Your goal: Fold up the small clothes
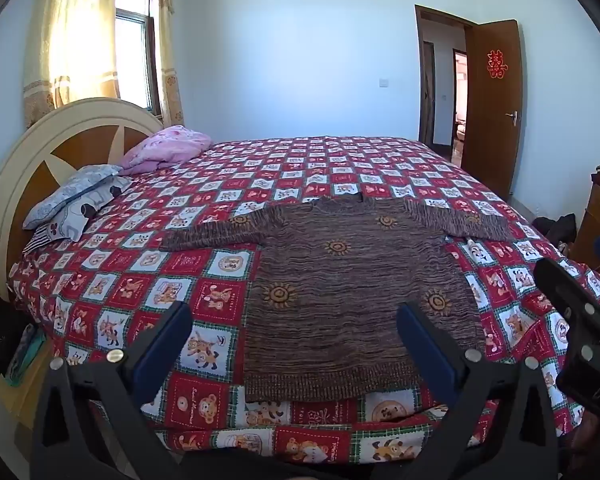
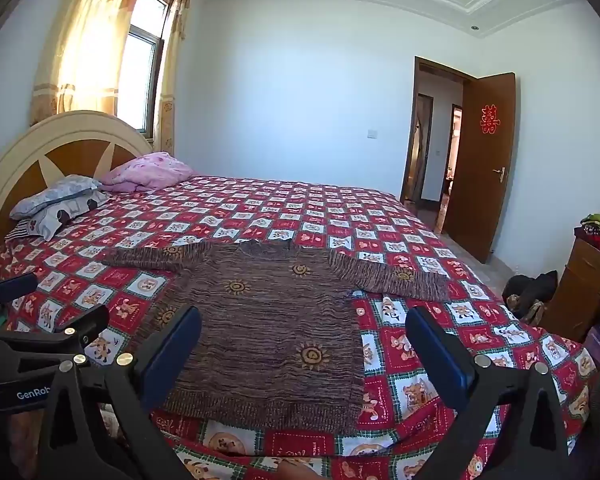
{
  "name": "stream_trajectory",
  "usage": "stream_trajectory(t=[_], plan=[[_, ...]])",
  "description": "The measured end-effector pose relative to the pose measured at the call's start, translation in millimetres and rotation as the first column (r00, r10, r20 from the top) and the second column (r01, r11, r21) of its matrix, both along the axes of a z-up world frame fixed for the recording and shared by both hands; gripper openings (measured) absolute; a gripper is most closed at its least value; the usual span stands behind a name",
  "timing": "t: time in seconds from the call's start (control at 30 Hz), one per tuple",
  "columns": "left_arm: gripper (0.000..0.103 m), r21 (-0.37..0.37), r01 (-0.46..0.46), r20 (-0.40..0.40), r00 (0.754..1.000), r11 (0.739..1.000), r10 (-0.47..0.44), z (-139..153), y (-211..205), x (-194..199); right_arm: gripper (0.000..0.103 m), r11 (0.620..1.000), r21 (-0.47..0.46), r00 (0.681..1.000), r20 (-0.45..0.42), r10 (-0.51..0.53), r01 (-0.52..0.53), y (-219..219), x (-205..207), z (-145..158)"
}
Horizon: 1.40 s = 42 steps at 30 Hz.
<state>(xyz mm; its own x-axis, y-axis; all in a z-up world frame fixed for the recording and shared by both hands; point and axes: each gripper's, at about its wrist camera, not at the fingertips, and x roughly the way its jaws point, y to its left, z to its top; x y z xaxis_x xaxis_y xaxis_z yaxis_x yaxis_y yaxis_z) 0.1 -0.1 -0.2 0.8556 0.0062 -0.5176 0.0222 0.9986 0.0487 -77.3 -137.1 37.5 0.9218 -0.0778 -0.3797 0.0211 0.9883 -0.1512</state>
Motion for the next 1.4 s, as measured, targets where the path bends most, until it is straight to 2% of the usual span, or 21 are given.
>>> stream_trajectory(t=[0.2, 0.27, 0.4, 1.4], plan=[[0.103, 0.022, -0.009, -0.031, 0.999, 1.0, 0.01, -3.5, -6.0, 3.8, 0.102, 1.0, 0.023, 1.0, -0.016, 0.012, -0.012, 0.5, 0.8, 1.5], [0.103, 0.005, -0.008, -0.045, 0.999, 1.0, 0.009, -2.6, -0.4, 7.5, 0.102, 0.999, 0.036, 1.0, -0.023, 0.006, -0.005, -5.4, 3.0, 0.8], [0.103, 0.004, -0.007, -0.043, 0.999, 1.0, 0.008, -5.1, 2.0, 5.4, 0.102, 1.0, 0.012, 1.0, -0.024, 0.003, -0.002, -0.1, 3.9, -1.4], [0.103, 0.006, -0.012, -0.052, 0.999, 1.0, 0.012, -9.4, 1.4, 4.6, 0.102, 1.0, 0.03, 0.999, -0.042, 0.003, -0.002, -1.5, 5.7, -10.0]])
